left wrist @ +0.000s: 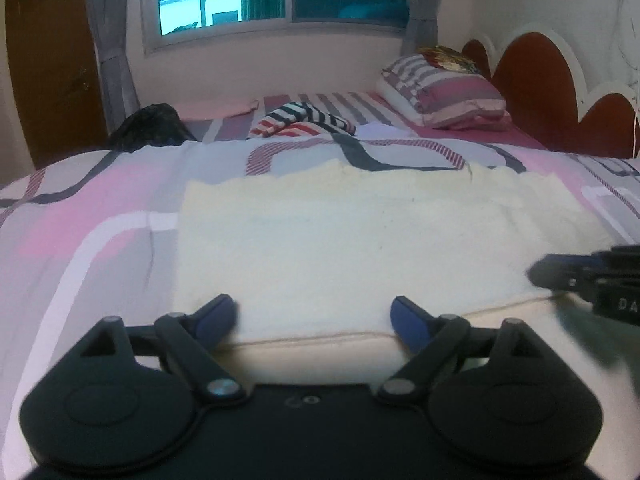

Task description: Fold small clothes

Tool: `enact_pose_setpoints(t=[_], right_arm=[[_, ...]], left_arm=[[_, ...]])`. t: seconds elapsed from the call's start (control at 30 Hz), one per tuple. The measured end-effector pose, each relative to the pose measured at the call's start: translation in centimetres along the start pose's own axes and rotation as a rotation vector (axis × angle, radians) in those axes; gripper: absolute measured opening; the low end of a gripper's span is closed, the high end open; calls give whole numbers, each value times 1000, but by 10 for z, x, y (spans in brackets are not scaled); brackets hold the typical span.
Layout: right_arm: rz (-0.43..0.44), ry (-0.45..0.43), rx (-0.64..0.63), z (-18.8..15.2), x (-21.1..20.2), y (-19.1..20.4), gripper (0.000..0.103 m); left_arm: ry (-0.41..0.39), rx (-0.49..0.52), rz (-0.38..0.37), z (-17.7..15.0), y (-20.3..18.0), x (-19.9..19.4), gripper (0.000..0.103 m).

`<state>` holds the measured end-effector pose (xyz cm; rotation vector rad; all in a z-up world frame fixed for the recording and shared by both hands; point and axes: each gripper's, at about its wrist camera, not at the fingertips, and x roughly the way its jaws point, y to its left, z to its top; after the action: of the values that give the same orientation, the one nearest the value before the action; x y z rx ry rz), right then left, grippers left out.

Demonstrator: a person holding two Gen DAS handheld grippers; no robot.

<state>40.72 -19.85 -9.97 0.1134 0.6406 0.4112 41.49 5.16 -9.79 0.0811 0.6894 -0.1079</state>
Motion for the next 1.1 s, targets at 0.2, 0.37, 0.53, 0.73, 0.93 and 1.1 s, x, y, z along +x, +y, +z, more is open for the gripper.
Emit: enact_pose_setpoints(t=[0.2, 0.37, 0.53, 0.73, 0.93, 1.1], right_arm=[[1, -16, 13, 15, 0, 9, 13], [-178, 10, 42, 14, -7, -36, 13], [-149, 10, 167, 18, -23, -70, 13], [-33, 7, 51, 18, -18, -12, 13], [-42, 44, 74, 3, -4, -9, 13], [-96, 11, 115, 8, -19, -30, 13]], left_arm=[[-58, 52, 22, 21, -30, -5, 82], [7, -32, 95, 12, 7, 8, 83], [3, -23, 126, 20, -5, -3, 79], [-23, 52, 26, 23, -62, -6, 84], [24, 34, 29, 15, -66, 13, 88], [30, 33, 35, 20, -60, 11, 86]])
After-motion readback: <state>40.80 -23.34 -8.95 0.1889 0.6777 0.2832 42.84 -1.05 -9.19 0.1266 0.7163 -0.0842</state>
